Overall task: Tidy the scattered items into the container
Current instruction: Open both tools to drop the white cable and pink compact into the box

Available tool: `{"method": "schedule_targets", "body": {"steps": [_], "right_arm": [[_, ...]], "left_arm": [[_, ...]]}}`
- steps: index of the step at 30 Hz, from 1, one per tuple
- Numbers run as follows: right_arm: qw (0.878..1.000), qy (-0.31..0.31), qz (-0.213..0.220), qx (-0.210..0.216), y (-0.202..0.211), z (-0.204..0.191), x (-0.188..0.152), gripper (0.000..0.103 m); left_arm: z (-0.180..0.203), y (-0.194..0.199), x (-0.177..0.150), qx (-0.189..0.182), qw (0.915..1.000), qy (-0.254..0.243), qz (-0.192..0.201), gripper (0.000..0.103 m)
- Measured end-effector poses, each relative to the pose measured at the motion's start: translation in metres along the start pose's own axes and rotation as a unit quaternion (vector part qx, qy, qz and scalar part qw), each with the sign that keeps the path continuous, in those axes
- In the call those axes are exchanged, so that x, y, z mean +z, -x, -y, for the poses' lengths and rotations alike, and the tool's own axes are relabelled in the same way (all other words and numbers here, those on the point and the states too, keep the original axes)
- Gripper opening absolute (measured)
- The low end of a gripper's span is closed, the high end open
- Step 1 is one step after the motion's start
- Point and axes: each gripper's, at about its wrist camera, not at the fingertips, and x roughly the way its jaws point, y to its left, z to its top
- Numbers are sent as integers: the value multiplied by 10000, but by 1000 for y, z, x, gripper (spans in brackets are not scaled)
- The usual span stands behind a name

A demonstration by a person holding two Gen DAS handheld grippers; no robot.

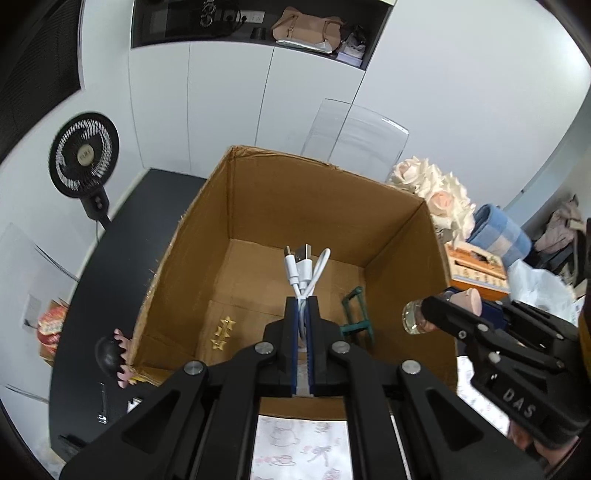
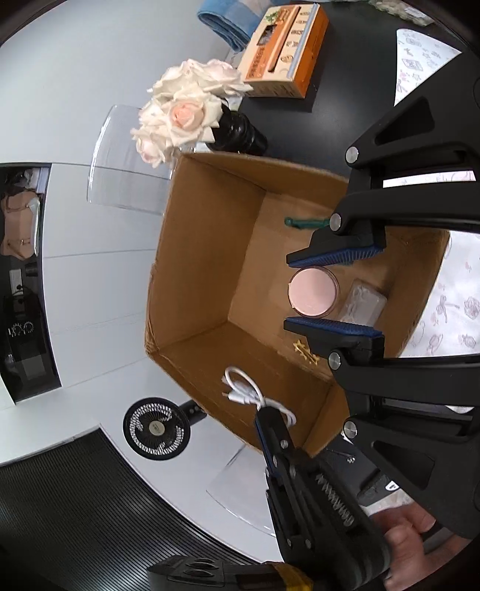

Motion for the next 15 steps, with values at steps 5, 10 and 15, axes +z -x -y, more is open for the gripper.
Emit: {"method": "schedule_targets", "body": {"steps": [5,10,15], "right_arm": [[9997,65,-41,225,4,0,7,29],[9993,-28,-195,304,6,7,9,29],[9973,-303,-284,612,9,16,9,31]], "left_arm": [[-9,-6,5,-453,9980,350,-255,4],[-8,-4,4,-460,9979,378,-272,4],[-5,1,4,-438,9980,377,-249,4]]}}
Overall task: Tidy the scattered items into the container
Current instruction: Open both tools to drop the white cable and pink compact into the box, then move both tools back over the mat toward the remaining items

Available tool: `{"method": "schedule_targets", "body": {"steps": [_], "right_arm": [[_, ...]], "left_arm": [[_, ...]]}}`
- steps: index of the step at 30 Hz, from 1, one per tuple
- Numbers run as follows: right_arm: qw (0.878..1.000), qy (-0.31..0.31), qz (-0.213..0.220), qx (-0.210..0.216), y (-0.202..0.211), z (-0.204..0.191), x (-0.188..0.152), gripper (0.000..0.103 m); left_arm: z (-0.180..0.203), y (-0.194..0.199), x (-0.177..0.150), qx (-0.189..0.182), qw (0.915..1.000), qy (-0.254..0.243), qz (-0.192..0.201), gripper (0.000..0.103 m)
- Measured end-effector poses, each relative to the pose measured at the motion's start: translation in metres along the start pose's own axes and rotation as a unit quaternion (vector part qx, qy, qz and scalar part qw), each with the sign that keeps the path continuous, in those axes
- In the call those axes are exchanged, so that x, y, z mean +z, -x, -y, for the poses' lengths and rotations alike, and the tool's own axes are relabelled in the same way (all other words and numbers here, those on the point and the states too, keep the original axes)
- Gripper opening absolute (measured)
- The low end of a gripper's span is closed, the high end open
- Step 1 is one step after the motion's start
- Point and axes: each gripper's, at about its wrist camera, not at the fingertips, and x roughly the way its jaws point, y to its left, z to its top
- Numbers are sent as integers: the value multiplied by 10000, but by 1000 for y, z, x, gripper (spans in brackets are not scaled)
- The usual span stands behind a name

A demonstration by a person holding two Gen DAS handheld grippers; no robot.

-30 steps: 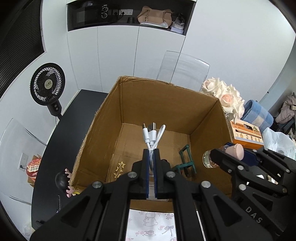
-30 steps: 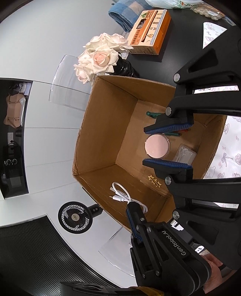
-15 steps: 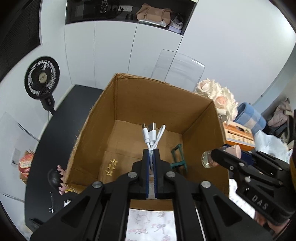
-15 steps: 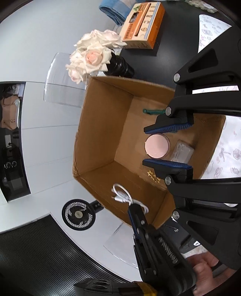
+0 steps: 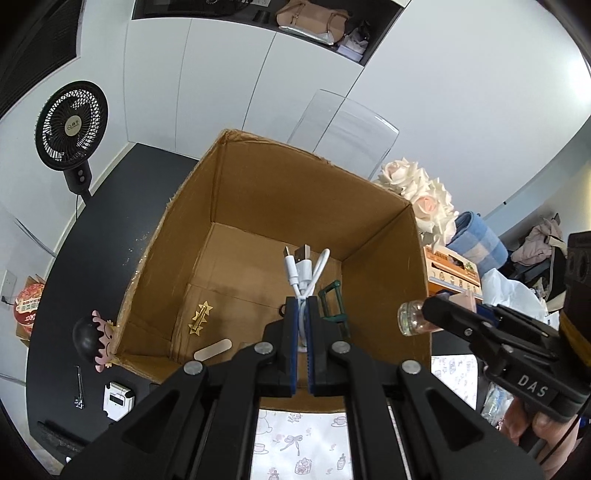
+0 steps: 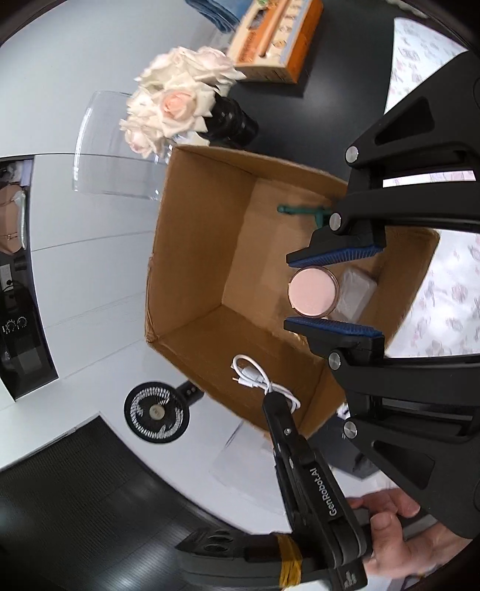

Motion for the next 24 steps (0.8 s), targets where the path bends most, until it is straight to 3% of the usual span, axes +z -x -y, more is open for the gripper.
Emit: {"method": "schedule_targets", "body": {"steps": [1,3,6,8,9,14,23,24], "right_arm": [[10000,-75,-23,59,1,2,0,50],[9999,-108,9,54,4,2,0,75],[9999,-108,69,9,8,1,-1,75],[9999,-112,107,-15,12,1,-2,76],[9999,-114,125,-26,14,1,-2,76],[9994,-29,270,-235,30,8,-12,86],[9980,-233,386,-452,62,39,-28,88],[9978,-233,390,-475,66,41,-30,92]], "left_arm": [[0,1,0,5,10000,9,-3,4],[1,1,1,-2,10000,1,-67,7],[2,6,1,6,10000,11,-18,40],[1,9,1,-37,10000,33,53,80],[0,11,2,-68,9999,55,77,83],[3,17,-3,-10,9999,4,120,83],[19,21,-16,35,9997,-145,208,83],[22,21,-16,17,9996,-158,217,83]]}}
